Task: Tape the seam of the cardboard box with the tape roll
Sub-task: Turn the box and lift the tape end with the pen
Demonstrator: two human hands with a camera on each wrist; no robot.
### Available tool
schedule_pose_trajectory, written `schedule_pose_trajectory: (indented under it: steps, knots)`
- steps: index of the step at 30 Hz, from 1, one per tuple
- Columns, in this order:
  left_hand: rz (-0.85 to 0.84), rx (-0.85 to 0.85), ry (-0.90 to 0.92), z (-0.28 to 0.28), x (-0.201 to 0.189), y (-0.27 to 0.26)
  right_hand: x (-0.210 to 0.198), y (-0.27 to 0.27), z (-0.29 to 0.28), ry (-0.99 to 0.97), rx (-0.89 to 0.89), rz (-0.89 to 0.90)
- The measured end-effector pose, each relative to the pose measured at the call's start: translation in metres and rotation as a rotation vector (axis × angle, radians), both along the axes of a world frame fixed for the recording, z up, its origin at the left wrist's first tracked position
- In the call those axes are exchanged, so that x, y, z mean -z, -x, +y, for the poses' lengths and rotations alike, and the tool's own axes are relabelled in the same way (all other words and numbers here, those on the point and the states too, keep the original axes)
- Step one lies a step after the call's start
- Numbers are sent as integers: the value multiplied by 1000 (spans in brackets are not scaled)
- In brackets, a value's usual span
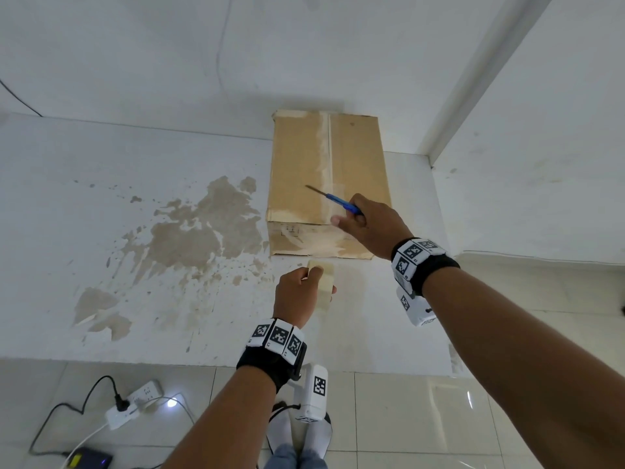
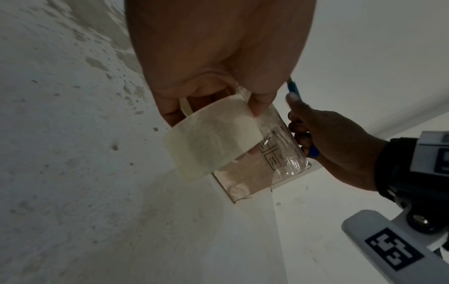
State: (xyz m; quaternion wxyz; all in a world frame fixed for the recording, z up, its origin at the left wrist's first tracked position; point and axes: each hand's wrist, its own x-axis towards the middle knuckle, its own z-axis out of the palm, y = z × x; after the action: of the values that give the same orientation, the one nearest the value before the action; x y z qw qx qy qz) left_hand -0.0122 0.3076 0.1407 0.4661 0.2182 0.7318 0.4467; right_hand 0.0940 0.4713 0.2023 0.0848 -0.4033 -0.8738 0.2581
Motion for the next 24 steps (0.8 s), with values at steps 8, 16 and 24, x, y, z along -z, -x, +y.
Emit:
schedule_pose_trajectory:
  steps: [8,16,24]
  knots:
    - [-33,-53,-23,-6,-4,0,-2,-8,-23,192,291,569]
    - [-44,-77,-4,-9,-3,-2,0,-14,-63,699,251,908]
    - [-6,-49,-6,-11,-6,-5,2,-16,-78,885,278,1043]
